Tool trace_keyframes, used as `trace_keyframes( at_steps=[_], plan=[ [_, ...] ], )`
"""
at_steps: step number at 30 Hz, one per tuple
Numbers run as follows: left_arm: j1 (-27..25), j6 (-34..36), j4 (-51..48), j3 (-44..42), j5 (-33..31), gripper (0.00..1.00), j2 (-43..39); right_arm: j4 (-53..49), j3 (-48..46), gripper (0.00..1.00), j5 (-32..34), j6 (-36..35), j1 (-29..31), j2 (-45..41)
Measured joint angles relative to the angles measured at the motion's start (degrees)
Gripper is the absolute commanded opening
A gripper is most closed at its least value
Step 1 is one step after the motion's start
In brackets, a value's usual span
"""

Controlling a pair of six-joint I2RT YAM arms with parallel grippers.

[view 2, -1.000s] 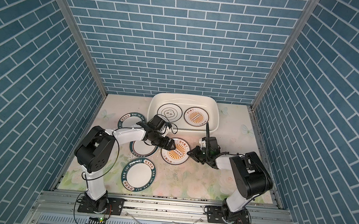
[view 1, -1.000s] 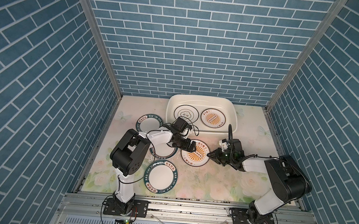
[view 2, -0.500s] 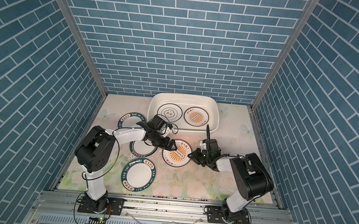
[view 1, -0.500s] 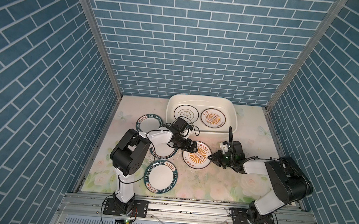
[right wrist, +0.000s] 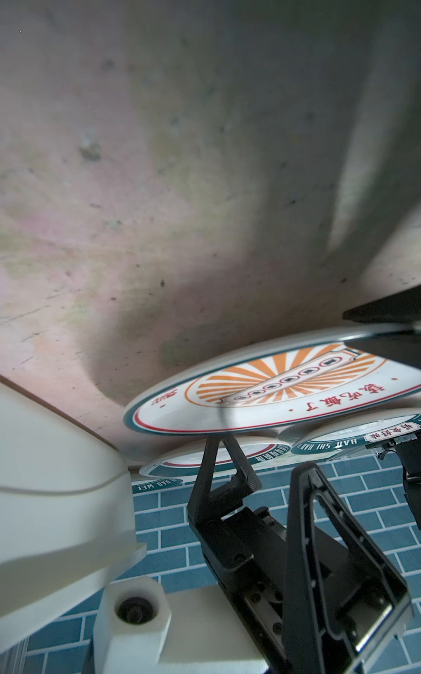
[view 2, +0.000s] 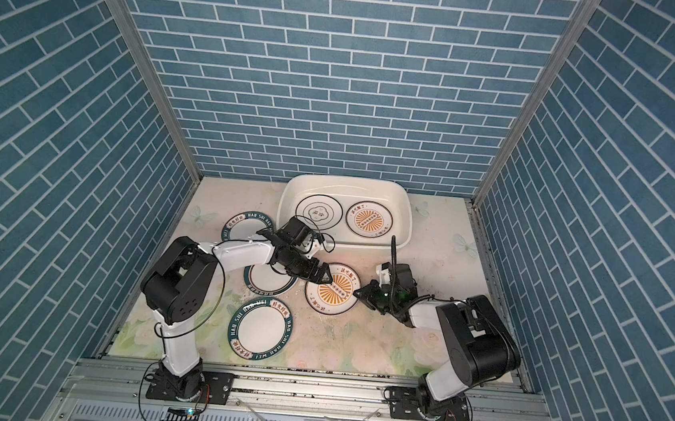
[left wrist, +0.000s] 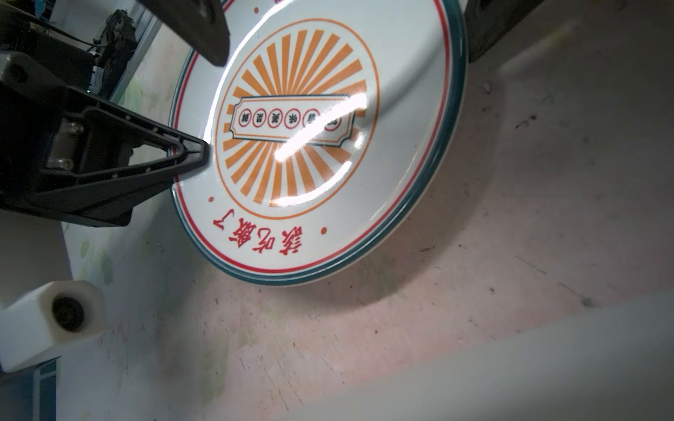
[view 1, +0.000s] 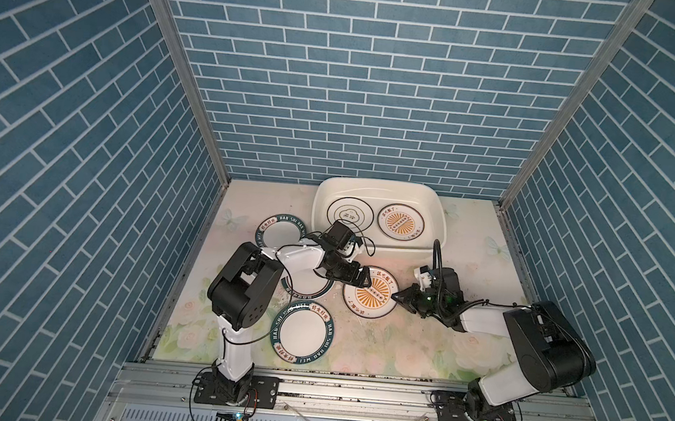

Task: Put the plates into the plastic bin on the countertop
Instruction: 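Tilt the sunburst plate up with the right gripper while the left draws back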

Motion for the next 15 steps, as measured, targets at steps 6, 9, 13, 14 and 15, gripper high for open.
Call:
trace_keyframes(
  at_steps=[6,9,13,14,15],
  plan=[
    [0.0,2.3,-2.2,0.3,-0.1,0.99,-3.9,-2.4,-0.2,0.0,0.4,0.0,0.0,-2.9],
    [-0.2,4.3,-3.8,1.3,-0.4,1.0,-7.5,-4.9,-0.2,0.0,0.7,0.0,0.0,-5.2],
    [-0.2,7.5,-5.5,2.7,-2.4,1.0,-11.9,-8.7,-0.2,0.0,1.0,-0.3,0.0,-8.8],
    [-0.2,8.2,-5.9,2.9,-2.8,0.99,-12.9,-9.6,-0.2,0.0,1.0,-0.4,0.0,-9.7],
    [-0.1,8.8,-6.2,2.9,-3.2,1.0,-13.8,-10.3,-0.2,0.0,1.0,-0.4,0.0,-10.3]
  ],
)
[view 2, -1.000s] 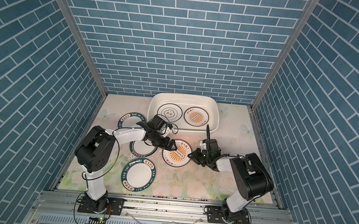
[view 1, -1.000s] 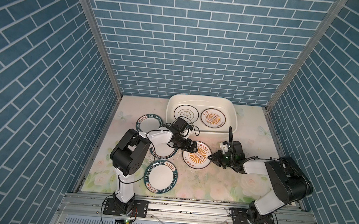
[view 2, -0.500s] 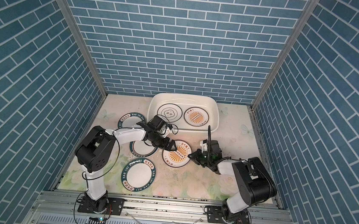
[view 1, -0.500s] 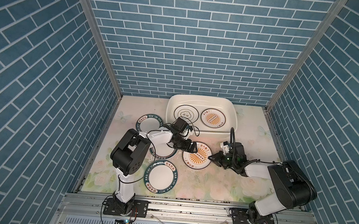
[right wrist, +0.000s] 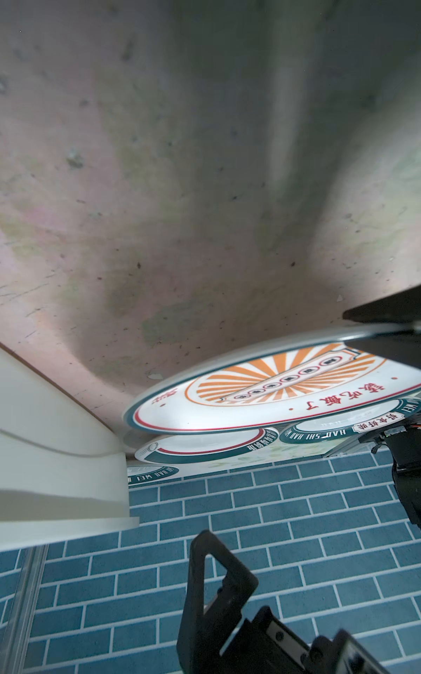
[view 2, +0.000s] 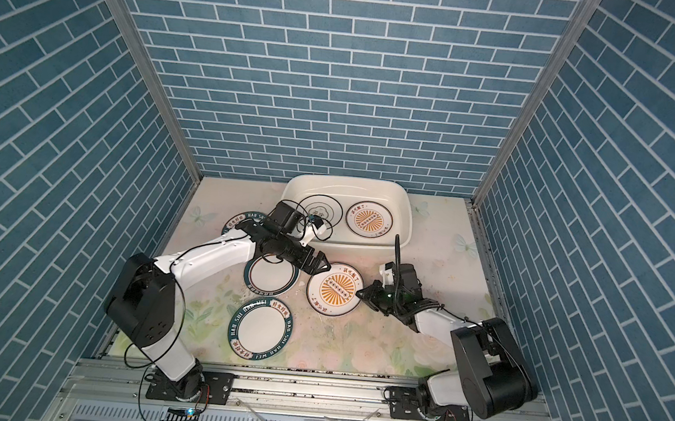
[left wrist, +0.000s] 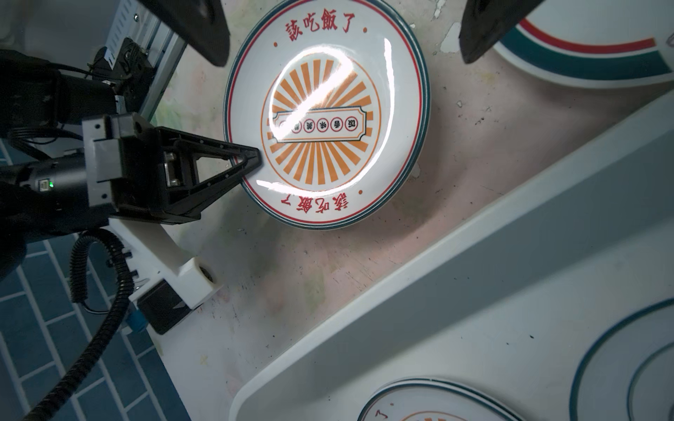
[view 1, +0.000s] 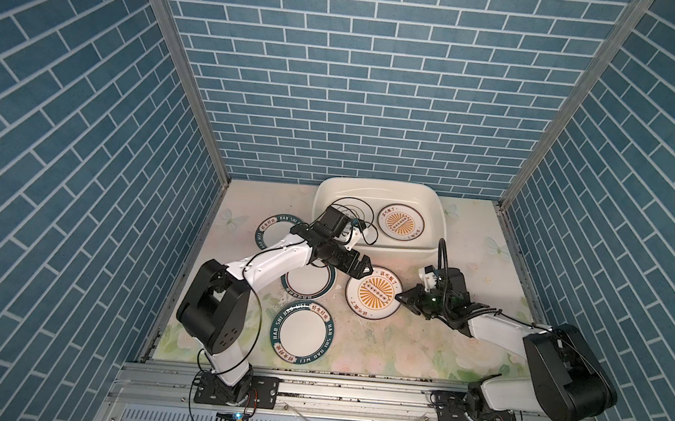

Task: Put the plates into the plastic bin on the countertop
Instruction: 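Tilt the sunburst plate up with the right gripper while the left draws back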

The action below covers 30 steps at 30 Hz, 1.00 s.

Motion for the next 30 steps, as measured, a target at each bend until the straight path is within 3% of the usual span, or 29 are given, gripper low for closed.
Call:
trace_keyframes(
  at_steps=[7,19,24,30],
  plan=[
    [2.3,3.2,-3.5,2.2,-1.9,1.0,-5.4,-6.4,1.7,0.0,-0.2,-0.2,0.0,-4.1],
    [17.2,2.7,-3.5,3.1,-1.2,1.0,-13.9,-21.3,16.6,0.0,-1.4,-4.4,0.0,-8.2],
    [19.4,2.3,-2.8,-0.4,0.0,1.0,-17.1,-26.8,28.3,0.0,-2.6,-7.5,0.0,-3.7],
    [21.6,0.9,-0.5,-4.6,0.9,1.0,-20.0,-31.3,44.0,0.0,-3.3,-11.4,-0.1,7.9]
  ],
)
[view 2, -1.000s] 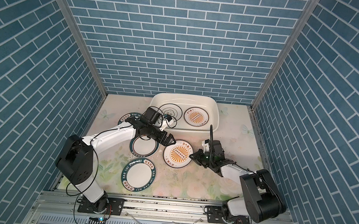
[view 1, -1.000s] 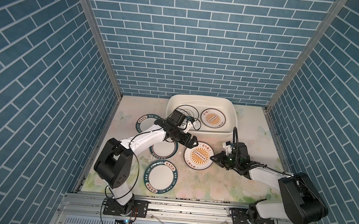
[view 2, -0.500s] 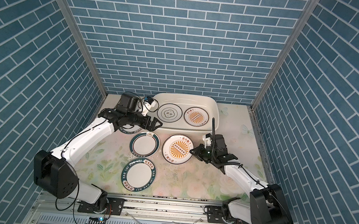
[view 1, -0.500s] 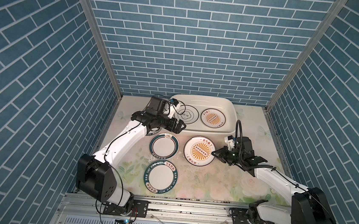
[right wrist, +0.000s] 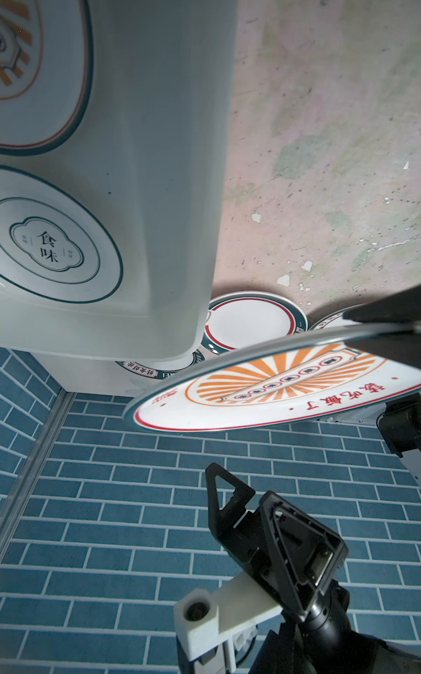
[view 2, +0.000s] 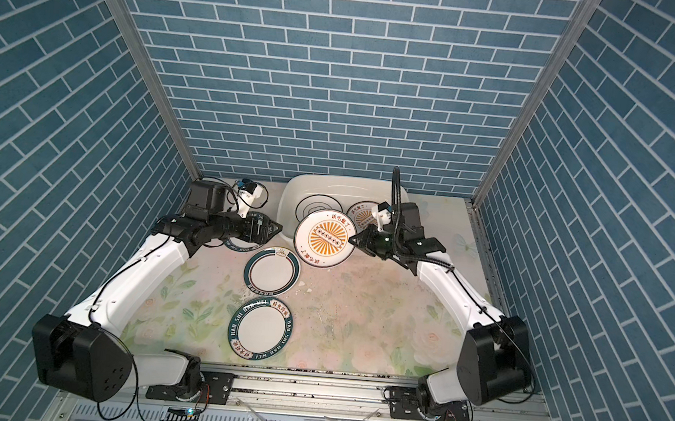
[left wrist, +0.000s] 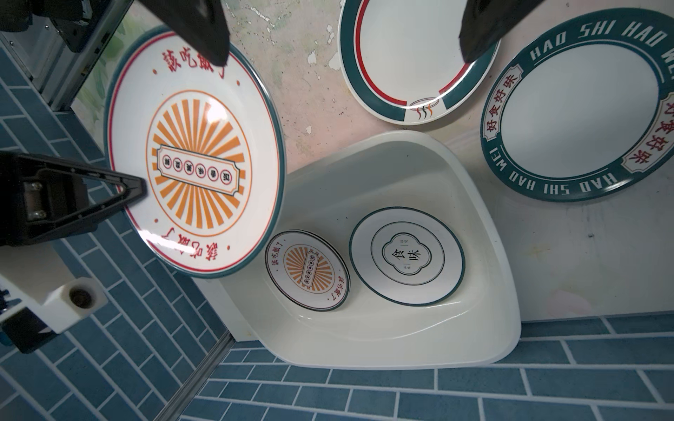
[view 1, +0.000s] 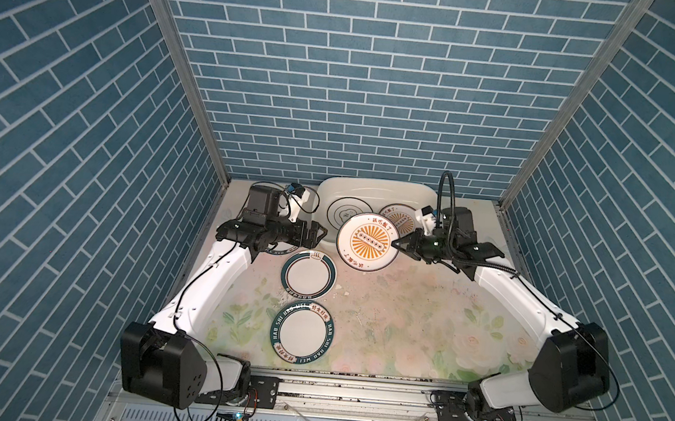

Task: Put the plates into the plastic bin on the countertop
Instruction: 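Tilt the sunburst plate up with the right gripper while the left draws back, then carry the sunburst plate into the bin and lower it with the right gripper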

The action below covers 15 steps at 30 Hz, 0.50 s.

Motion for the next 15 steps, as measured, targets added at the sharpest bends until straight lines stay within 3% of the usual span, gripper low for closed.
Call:
trace_keyframes(
  at_steps=[15],
  plan=[
    [1.9,-1.9,3.7,-1.1,2.9,1.0,-1.1,-3.6,35.3,0.0,-2.9,-4.5,-3.6,34.8]
  ],
)
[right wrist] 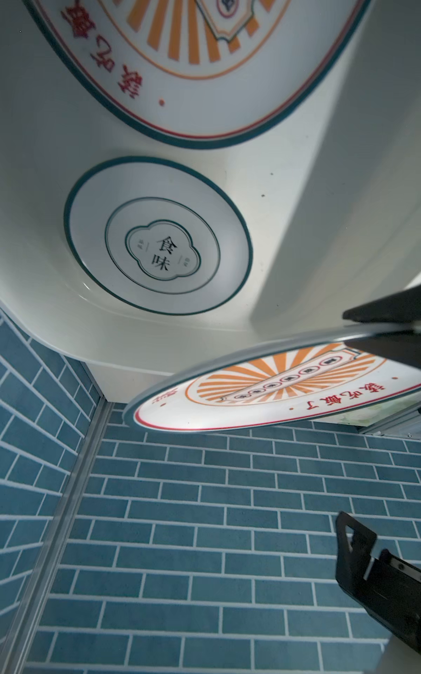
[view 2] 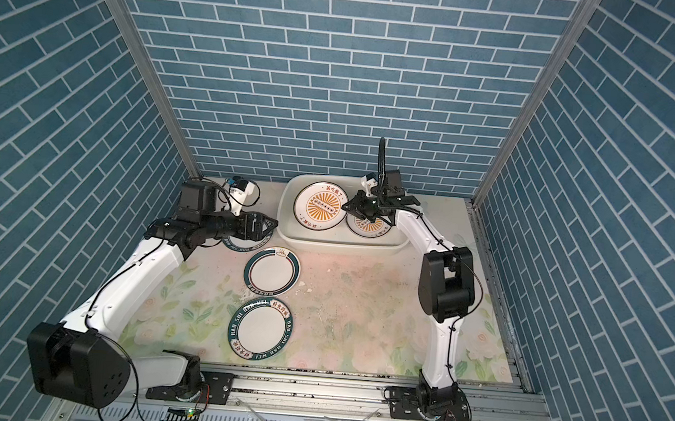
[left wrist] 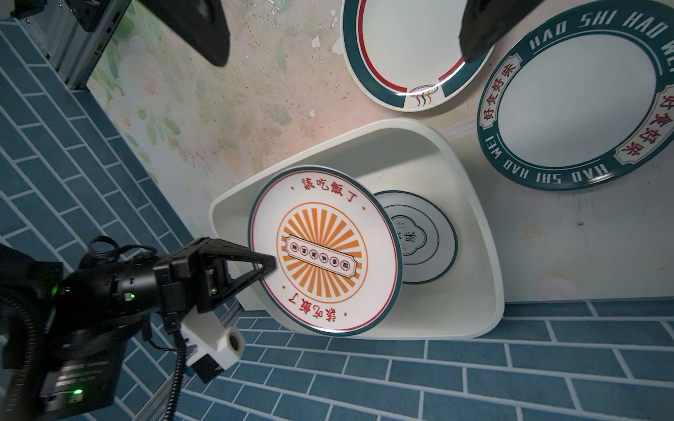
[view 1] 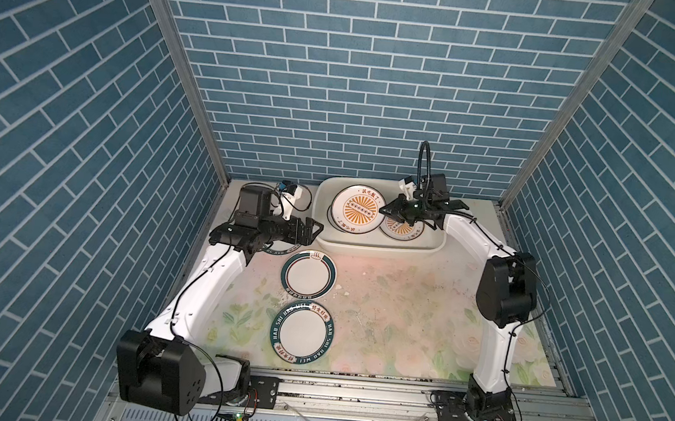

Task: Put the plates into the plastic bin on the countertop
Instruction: 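Carry the sunburst plate into the bin and lower it with the right gripper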

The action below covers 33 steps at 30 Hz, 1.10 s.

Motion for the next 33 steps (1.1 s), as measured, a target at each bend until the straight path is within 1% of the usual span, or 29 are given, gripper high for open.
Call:
trace_keyframes(
  at_steps=[7,13,21,30,33],
  plan=[
    [0.1,-0.3,0.1,0.0,1.3,0.99,1.5,-7.1,18.9,0.0,1.1,-4.0,-1.0,15.0],
    [0.5,-0.4,0.1,0.0,2.1,1.0,2.6,-10.6,28.9,0.0,1.6,-5.0,-0.9,23.4],
    [0.7,-0.5,0.2,0.0,2.7,0.99,3.3,-10.7,30.4,0.0,2.7,-4.9,-0.7,28.0],
    [0.7,-0.5,0.3,0.0,2.7,1.0,3.8,-8.6,30.3,0.0,3.7,-4.0,-0.3,28.9],
    [0.7,-0.5,0.4,0.0,2.7,1.0,3.9,-8.2,30.3,0.03,3.9,-3.5,-0.2,29.2]
  ],
)
